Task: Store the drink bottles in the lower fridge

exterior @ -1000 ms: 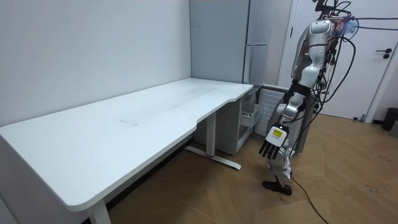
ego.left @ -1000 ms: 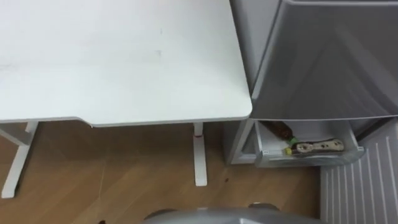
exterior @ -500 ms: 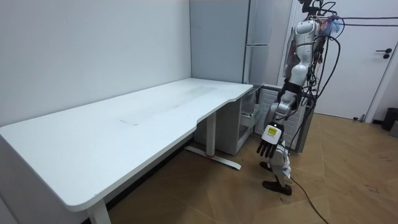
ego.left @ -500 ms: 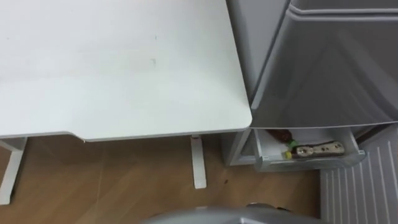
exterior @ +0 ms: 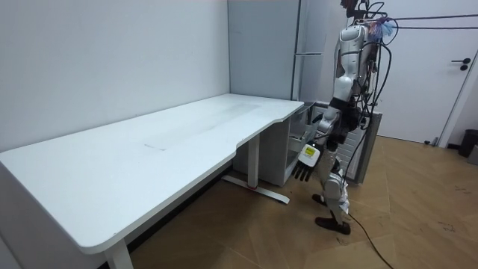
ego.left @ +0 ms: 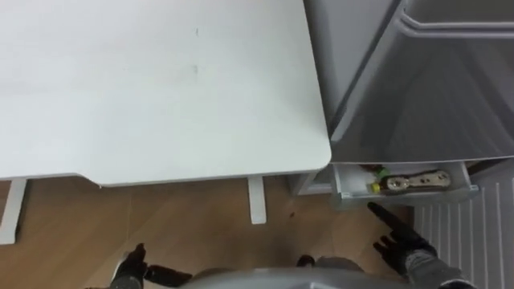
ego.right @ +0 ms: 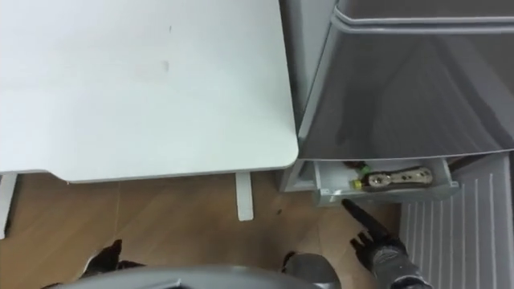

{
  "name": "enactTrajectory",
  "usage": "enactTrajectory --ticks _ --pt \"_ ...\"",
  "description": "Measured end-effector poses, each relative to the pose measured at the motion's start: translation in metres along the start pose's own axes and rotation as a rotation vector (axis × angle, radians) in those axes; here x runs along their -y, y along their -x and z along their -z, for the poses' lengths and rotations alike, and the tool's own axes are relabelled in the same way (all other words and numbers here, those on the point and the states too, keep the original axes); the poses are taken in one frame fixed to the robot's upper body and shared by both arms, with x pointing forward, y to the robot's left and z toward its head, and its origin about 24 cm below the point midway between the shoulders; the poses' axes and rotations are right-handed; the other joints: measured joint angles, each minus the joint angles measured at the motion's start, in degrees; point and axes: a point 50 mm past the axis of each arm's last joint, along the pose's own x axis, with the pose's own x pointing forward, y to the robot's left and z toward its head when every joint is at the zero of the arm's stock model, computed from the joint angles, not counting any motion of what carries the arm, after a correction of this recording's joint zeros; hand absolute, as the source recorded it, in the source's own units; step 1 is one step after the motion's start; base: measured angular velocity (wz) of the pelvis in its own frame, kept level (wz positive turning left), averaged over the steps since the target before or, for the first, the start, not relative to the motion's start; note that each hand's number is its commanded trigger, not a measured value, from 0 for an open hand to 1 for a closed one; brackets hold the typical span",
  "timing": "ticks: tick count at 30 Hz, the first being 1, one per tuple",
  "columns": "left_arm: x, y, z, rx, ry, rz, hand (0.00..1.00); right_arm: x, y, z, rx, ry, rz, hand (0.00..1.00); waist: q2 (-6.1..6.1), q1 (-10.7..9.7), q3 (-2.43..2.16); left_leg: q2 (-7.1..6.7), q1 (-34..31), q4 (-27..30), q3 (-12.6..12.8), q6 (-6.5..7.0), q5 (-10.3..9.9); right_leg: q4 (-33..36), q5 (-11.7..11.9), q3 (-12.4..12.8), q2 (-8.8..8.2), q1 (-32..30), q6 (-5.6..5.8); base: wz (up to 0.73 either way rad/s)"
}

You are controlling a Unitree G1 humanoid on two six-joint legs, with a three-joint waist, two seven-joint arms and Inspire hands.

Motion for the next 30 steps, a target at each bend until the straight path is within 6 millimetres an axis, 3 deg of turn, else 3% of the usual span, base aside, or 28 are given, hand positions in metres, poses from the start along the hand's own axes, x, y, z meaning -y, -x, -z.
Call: enactTrajectory --ticks 5,7,8,12,14,16,19,22,25,30 --pt "0.004 -0.003 -0.017 0.041 -0.02 0.02 0.0 -0.03 -0.004 -0.01 0.039 -0.177 -0.07 0.0 0.75 0.9 0.78 -0.41 -8.8 5.1 0.3 0.0 0.0 4.6 0.0 -0.2 -1.4 -8.9 -0.8 -0.04" --pt "0.002 -0.005 -0.027 0.056 -0.016 0.015 0.0 -0.052 -0.006 -0.019 0.069 -0.236 -0.122 0.0 0.52 1.2 1.63 -0.96 -13.6 8.2 0.6 0.02 0.0 9.5 -0.7 -0.2 -2.8 -14.5 -1.46 0.04" --pt "0.001 -0.005 -0.03 0.062 -0.008 0.013 0.0 -0.058 -0.006 -0.021 0.074 -0.255 -0.135 0.0 0.42 1.2 1.75 -1.03 -15.2 9.7 0.6 0.02 -0.1 10.9 -0.9 -0.1 -3.06 -15.9 -1.64 0.13" --pt "-0.002 -0.007 -0.038 0.084 0.011 0.001 0.0 -0.089 -0.005 -0.046 0.125 -0.405 -0.209 0.0 -0.13 2.5 2.29 -0.6 -27.5 22.5 1.1 0.28 -4.6 23.0 -4.3 1.4 -4.41 -28.0 -2.59 0.04" --pt "-0.003 -0.007 -0.037 0.073 0.0 -0.016 0.0 -0.105 -0.002 -0.065 0.159 -0.449 -0.253 0.0 -0.27 2.5 2.29 -0.39 -35.2 30.7 1.1 0.1 -6.9 30.3 -6.2 1.5 -5.83 -35.3 -3.4 0.13" --pt "-0.003 -0.007 -0.038 0.066 -0.021 -0.029 0.0 -0.111 0.001 -0.078 0.186 -0.488 -0.273 0.0 -0.39 2.7 2.29 -0.15 -40.5 36.7 1.3 0.31 -8.4 35.6 -8.4 2.5 -6.49 -40.5 -3.15 0.17" --pt "-0.003 -0.007 -0.039 0.059 -0.03 -0.033 0.0 -0.119 0.005 -0.099 0.233 -0.498 -0.28 0.0 -0.56 3.4 2.23 0.38 -47.7 44.6 1.3 0.64 -10.2 42.3 -9.9 3.3 -6.74 -47.5 -3.85 0.07" --pt "-0.002 -0.007 -0.044 0.074 -0.053 -0.026 0.0 -0.124 0.01 -0.114 0.28 -0.514 -0.291 0.0 -0.89 3.8 2.2 0.51 -53.3 50.6 1.4 0.82 -11.2 48.2 -10.9 4.1 -7.27 -53.1 -4.36 0.11" --pt "-0.005 -0.006 -0.052 0.106 -0.077 -0.026 0.0 -0.132 0.013 -0.12 0.293 -0.506 -0.322 0.0 -1.82 3.7 1.93 0.79 -58.3 55.1 1.4 0.78 -11.8 52.7 -12.1 4.6 -7.81 -58.1 -4.17 0.14" --pt "-0.003 -0.003 -0.059 0.146 -0.055 -0.012 0.0 -0.148 0.017 -0.125 0.3 -0.482 -0.378 0.0 -2.33 3.7 1.77 1.44 -62.7 60.4 1.2 0.56 -12.6 58.0 -13.7 4.9 -7.96 -62.5 -4.27 0.11"
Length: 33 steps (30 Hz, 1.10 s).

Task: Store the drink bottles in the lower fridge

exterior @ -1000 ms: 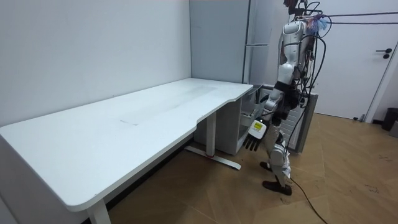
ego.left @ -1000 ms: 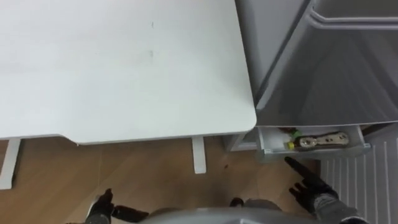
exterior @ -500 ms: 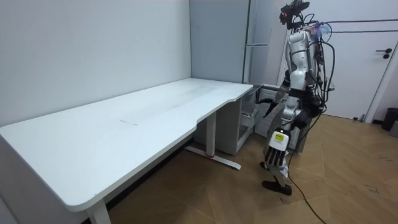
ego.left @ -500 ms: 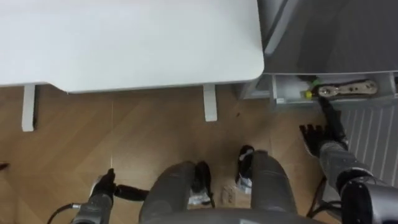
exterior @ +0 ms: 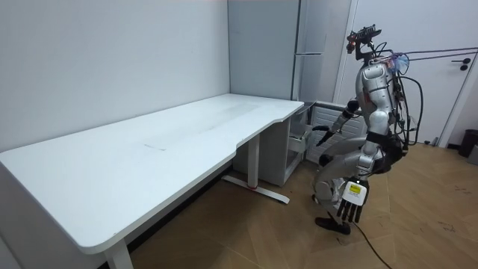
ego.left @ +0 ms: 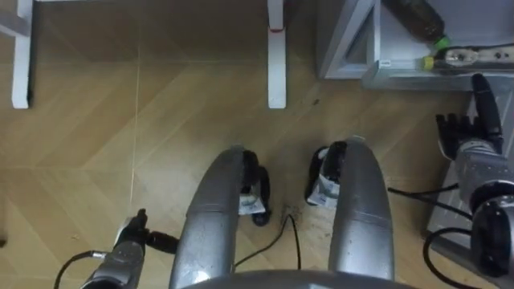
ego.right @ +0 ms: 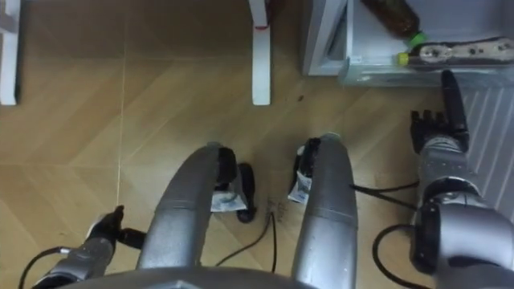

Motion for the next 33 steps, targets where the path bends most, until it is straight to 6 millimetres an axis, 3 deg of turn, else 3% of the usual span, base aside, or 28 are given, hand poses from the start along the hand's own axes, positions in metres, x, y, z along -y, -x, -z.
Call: enactTrajectory --ticks 6,14,21,25,29,33 --pt "0.002 0.002 -0.004 0.029 -0.029 0.026 0.0 -0.025 -0.002 -0.004 0.002 0.06 -0.084 0.0 -0.09 0.3 0.01 0.02 -3.1 3.2 -1.0 -0.53 -0.5 2.9 -0.8 -0.7 -0.49 -2.6 -0.95 0.08" --pt "-0.016 0.004 0.002 0.029 -0.004 0.037 0.0 -0.033 -0.002 -0.004 -0.014 0.146 -0.085 0.0 -0.74 0.3 0.06 0.15 -3.8 3.5 -1.2 -0.97 -0.8 3.3 -1.0 -0.9 -0.31 -3.4 -1.32 -0.02" --pt "-0.023 0.011 0.008 0.073 -0.008 0.026 0.0 -0.035 -0.003 -0.012 0.003 0.205 -0.045 0.0 -2.16 1.8 0.73 -0.07 -4.5 4.0 -0.7 -0.75 -1.2 4.1 -1.2 -0.8 -1.12 -4.4 -1.68 0.01" --pt "-0.022 0.015 0.02 0.056 -0.011 0.027 0.0 -0.04 -0.003 -0.014 0.016 0.206 -0.009 0.0 -2.41 2.3 0.85 -0.39 -4.8 4.0 -0.8 -0.69 -1.3 4.2 -1.3 -0.8 -1.46 -4.6 -1.65 0.02" --pt "-0.026 0.021 0.028 0.064 -0.02 0.022 0.0 -0.05 -0.003 -0.015 0.027 0.199 0.038 0.0 -3.6 3.2 1.03 -0.72 -5.3 3.9 -0.7 -0.71 -1.3 4.6 -2.4 -1.9 -3.83 -5.3 -1.58 0.0" --pt "-0.028 0.024 0.037 0.05 -0.029 0.007 0.0 -0.063 -0.001 -0.018 0.052 0.176 0.039 0.0 -3.96 3.4 1.05 -1.23 -5.2 3.9 -0.8 -0.84 -1.3 5.1 -2.6 -2.2 -4.7 -5.3 -2.0 0.07"
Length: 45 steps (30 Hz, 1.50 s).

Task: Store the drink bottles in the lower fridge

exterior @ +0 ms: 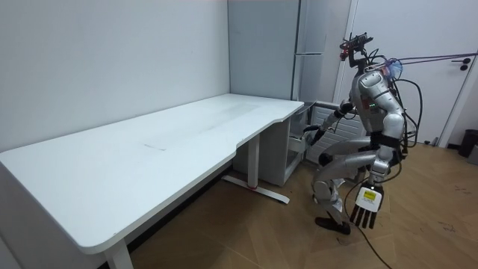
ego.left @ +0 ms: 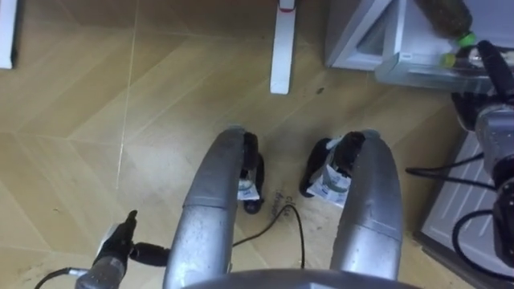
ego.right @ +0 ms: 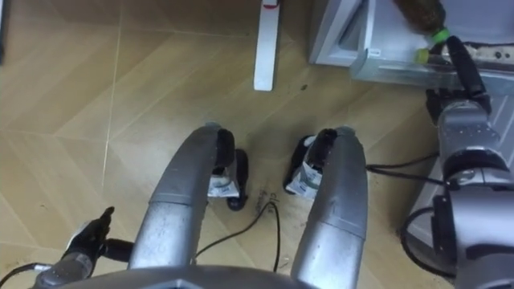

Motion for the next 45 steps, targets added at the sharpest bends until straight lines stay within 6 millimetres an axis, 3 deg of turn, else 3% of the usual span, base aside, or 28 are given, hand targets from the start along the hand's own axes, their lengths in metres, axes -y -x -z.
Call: enactTrajectory --ticks 2,6,9,12,17,21,29,35,38,40,41,45 --pt "-0.003 0.003 0.007 -0.006 -0.007 -0.007 0.0 -0.009 0.002 -0.001 0.015 0.013 -0.032 0.0 0.0 0.3 0.0 0.0 0.1 0.0 -0.1 -0.36 -0.2 0.1 -0.1 -0.1 0.06 0.1 -0.28 0.02" --pt "-0.012 0.01 0.021 -0.035 -0.02 -0.025 0.0 -0.031 0.008 0.002 0.022 0.032 -0.115 0.0 0.14 1.2 -0.08 -0.17 1.0 0.1 -1.1 -1.56 -0.8 0.7 -1.2 -1.1 -0.41 1.4 -2.33 0.1" --pt "-0.013 0.014 0.03 -0.064 -0.029 -0.027 0.0 -0.032 0.009 0.007 0.022 0.105 -0.13 0.0 0.2 0.9 -0.05 0.05 2.2 0.2 -2.3 -2.82 -1.3 0.7 -2.0 -2.4 -0.17 3.3 -3.42 0.02" --pt "-0.014 0.013 0.026 -0.043 -0.028 -0.027 0.0 -0.034 0.01 0.009 0.013 0.118 -0.125 0.0 0.43 1.2 -0.11 0.07 2.5 0.2 -3.1 -3.26 -1.2 0.7 -2.2 -3.1 -0.13 3.9 -3.78 0.03" --pt "-0.012 0.014 0.023 -0.02 -0.027 -0.023 0.0 -0.052 0.019 0.016 -0.002 0.132 -0.138 0.0 1.22 2.7 -0.27 1.31 2.7 -0.4 -3.3 -3.72 -0.9 -0.5 -2.4 -3.9 0.67 4.1 -3.33 -0.16" --pt "-0.012 0.017 0.028 -0.02 -0.026 -0.025 0.0 -0.064 0.026 0.019 -0.001 0.122 -0.141 0.0 1.46 3.7 -0.35 -0.12 3.3 -2.0 -3.8 -4.16 -0.7 -1.3 -2.9 -5.2 -1.49 4.7 -2.87 -0.04" --pt "-0.011 0.017 0.026 -0.009 -0.029 -0.021 0.0 -0.069 0.029 0.022 -0.002 0.133 -0.138 0.0 1.44 3.6 -0.35 0.06 3.5 -2.5 -4.0 -4.39 -0.6 -1.4 -3.0 -5.4 -1.68 5.0 -2.99 0.09" --pt "-0.008 0.017 0.027 -0.011 -0.043 0.003 0.0 -0.07 0.029 0.024 -0.002 0.146 -0.141 0.0 1.51 3.6 -0.38 0.04 5.1 -4.6 -5.6 -4.78 -0.4 -4.2 -3.1 -7.7 -1.66 8.2 -3.1 0.05" --pt "-0.004 0.017 0.029 -0.019 -0.054 0.037 0.0 -0.065 0.026 0.024 0.003 0.172 -0.146 0.0 1.61 3.9 -0.4 0.05 8.0 -7.6 -6.4 -5.65 0.1 -7.6 -3.1 -8.8 -1.14 11.7 -3.09 0.01" --pt "-0.003 0.017 0.029 -0.023 -0.043 0.052 0.0 -0.054 0.019 0.024 0.007 0.225 -0.162 0.0 1.67 4.5 -0.4 1.42 10.4 -11.4 -6.7 -5.86 0.2 -12.3 -2.9 -10.5 0.01 15.0 -2.85 0.0" --pt "-0.003 0.017 0.028 -0.024 -0.041 0.056 0.0 -0.05 0.017 0.024 0.009 0.261 -0.161 0.0 1.71 4.5 -0.42 1.42 10.8 -12.6 -6.8 -5.99 0.3 -13.6 -2.8 -10.9 0.06 15.8 -2.62 0.03" --pt "-0.001 0.013 0.025 -0.053 -0.048 0.085 0.0 -0.014 0.006 0.025 -0.001 0.539 -0.197 0.0 2.11 4.6 -0.26 2.24 16.2 -20.7 -7.0 -7.23 2.4 -22.6 -1.5 -11.9 3.14 22.1 -0.69 0.03"
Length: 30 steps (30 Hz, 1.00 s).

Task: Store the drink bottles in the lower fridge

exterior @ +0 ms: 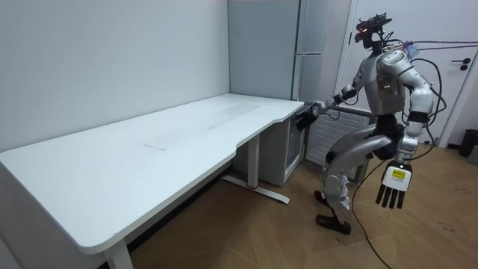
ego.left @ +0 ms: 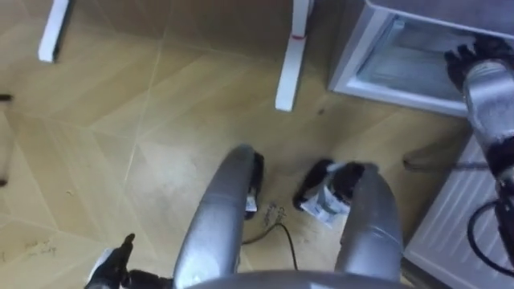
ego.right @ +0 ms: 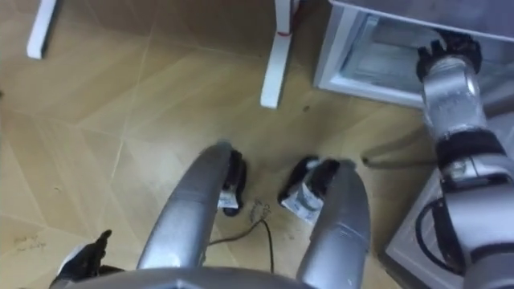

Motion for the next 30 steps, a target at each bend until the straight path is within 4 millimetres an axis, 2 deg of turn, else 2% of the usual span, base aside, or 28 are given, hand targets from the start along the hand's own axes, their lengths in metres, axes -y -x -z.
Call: enactTrajectory --ticks 2,4,5,6,7,8,9,10,11,12,13,15,18,19,20,24,26,28,30 --pt "-0.001 -0.002 0.001 -0.021 -0.001 0.013 0.0 0.019 0.0 0.006 -0.021 0.124 -0.006 0.0 0.34 0.0 0.07 0.47 3.5 -3.8 -0.6 -0.1 1.0 -4.5 0.6 -1.1 1.13 4.2 0.82 0.0" --pt "-0.006 -0.009 -0.001 -0.056 -0.006 0.011 0.0 0.046 0.003 0.015 -0.07 0.354 -0.02 0.0 0.56 0.2 0.07 2.09 8.0 -10.3 -0.8 0.11 3.4 -11.6 2.0 -2.2 3.18 9.4 2.65 0.02" --pt "-0.007 -0.01 -0.001 -0.061 -0.006 0.009 0.0 0.054 0.005 0.018 -0.089 0.408 -0.022 0.0 0.77 0.3 0.02 2.8 8.9 -11.8 -0.5 0.14 4.0 -12.8 2.6 -2.4 3.64 10.5 3.25 0.33" --pt "-0.009 -0.012 -0.004 -0.067 -0.015 0.005 0.0 0.074 0.01 0.023 -0.135 0.487 -0.011 0.0 1.37 -0.3 0.2 4.51 10.3 -13.1 1.0 -0.25 5.2 -8.1 3.3 0.0 3.65 11.8 1.71 0.88" --pt "-0.012 -0.014 -0.01 -0.06 -0.035 -0.001 0.0 0.108 0.021 0.032 -0.206 0.561 0.046 0.0 1.1 -0.8 -0.17 5.31 11.6 -13.0 2.8 -1.69 7.4 -1.7 1.1 5.1 2.86 14.3 2.57 1.08" --pt "-0.016 -0.014 -0.011 -0.052 -0.042 -0.009 0.0 0.122 0.028 0.04 -0.253 0.604 0.075 0.0 -0.28 -0.9 -0.89 5.17 11.4 -12.6 4.1 -2.25 8.2 -1.3 -0.8 8.6 2.58 15.8 4.15 0.83" --pt "-0.016 -0.018 -0.023 -0.028 -0.044 -0.013 0.0 0.134 0.033 0.046 -0.315 0.684 0.097 0.0 -1.03 0.0 -0.43 5.56 11.2 -11.0 5.4 -2.43 9.1 -0.8 -3.0 11.4 3.63 16.5 3.17 0.2" --pt "-0.009 -0.02 -0.023 -0.042 -0.031 0.014 0.0 0.136 0.036 0.055 -0.36 0.728 0.084 0.0 -0.04 0.3 -0.35 5.47 11.5 -11.2 3.6 -2.16 9.5 -2.0 -2.9 11.2 4.98 17.6 2.94 -0.12" --pt "-0.005 -0.021 -0.02 -0.051 -0.026 0.03 0.0 0.134 0.037 0.062 -0.385 0.745 0.061 0.0 0.14 0.3 -0.46 5.33 12.1 -12.1 2.9 -2.31 9.8 -3.2 -2.5 11.2 5.51 18.3 2.88 -0.31" --pt "0.0 -0.02 -0.017 -0.072 -0.018 0.049 0.0 0.131 0.04 0.077 -0.433 0.782 0.013 0.0 0.44 -0.2 -0.72 4.58 13.8 -14.5 1.6 -1.95 11.4 -6.3 -0.4 10.9 6.43 20.1 2.42 -0.35" --pt "0.002 -0.021 -0.017 -0.076 -0.016 0.051 0.0 0.133 0.046 0.093 -0.486 0.796 -0.019 0.0 1.06 -0.3 -1.09 4.41 15.6 -16.7 0.6 -1.72 13.5 -9.8 1.1 10.1 7.63 22.4 2.01 -0.32" --pt "0.0 -0.023 -0.019 -0.083 -0.013 0.037 0.0 0.141 0.059 0.114 -0.565 0.812 -0.036 0.0 0.83 -0.9 -1.0 3.76 18.9 -19.8 -0.3 -1.66 15.0 -13.8 2.6 8.8 7.67 26.2 1.7 0.02" --pt "0.008 -0.026 -0.023 -0.074 0.01 0.012 0.0 0.168 0.086 0.141 -0.692 0.819 -0.014 0.0 0.54 -2.4 -1.11 2.76 25.9 -25.6 0.4 -1.26 15.4 -20.8 3.9 8.2 7.86 33.3 3.13 0.06" --pt "0.012 -0.026 -0.021 -0.074 0.021 0.017 0.0 0.179 0.096 0.149 -0.729 0.809 0.003 0.0 0.37 -3.0 -1.56 2.29 28.4 -27.8 0.8 -1.04 15.4 -23.8 4.4 8.4 7.82 36.0 3.69 0.0" --pt "0.013 -0.025 -0.021 -0.074 0.028 0.017 0.0 0.182 0.101 0.153 -0.743 0.802 0.01 0.0 0.21 -3.2 -1.64 2.0 29.7 -28.8 0.9 -0.92 15.5 -25.1 4.7 8.4 7.73 37.3 3.97 0.0" --pt "0.018 -0.025 -0.018 -0.074 0.051 0.009 0.0 0.205 0.129 0.17 -0.83 0.77 0.061 0.0 -0.5 -4.7 -1.65 1.12 36.7 -33.8 1.8 -0.61 15.5 -32.2 6.0 8.5 7.53 44.8 5.1 -0.08" --pt "0.02 -0.022 -0.01 -0.081 0.08 -0.009 0.0 0.209 0.138 0.177 -0.849 0.75 0.075 0.0 -0.88 -5.2 -1.72 0.89 39.6 -35.5 2.2 -0.62 15.5 -34.8 6.5 8.4 7.51 47.8 5.44 -0.12" --pt "0.021 -0.017 0.0 -0.096 0.104 -0.028 0.0 0.212 0.146 0.184 -0.873 0.747 0.077 0.0 -1.32 -5.8 -2.02 0.89 42.4 -36.6 2.3 -0.64 15.4 -37.9 7.5 7.3 7.66 51.4 5.59 -0.16" --pt "0.022 -0.014 0.006 -0.103 0.119 -0.035 0.0 0.213 0.148 0.185 -0.871 0.733 0.086 0.0 -1.4 -6.6 -2.1 0.79 44.6 -37.8 2.4 -0.64 15.4 -40.4 8.2 6.9 7.87 54.2 5.85 -0.03"
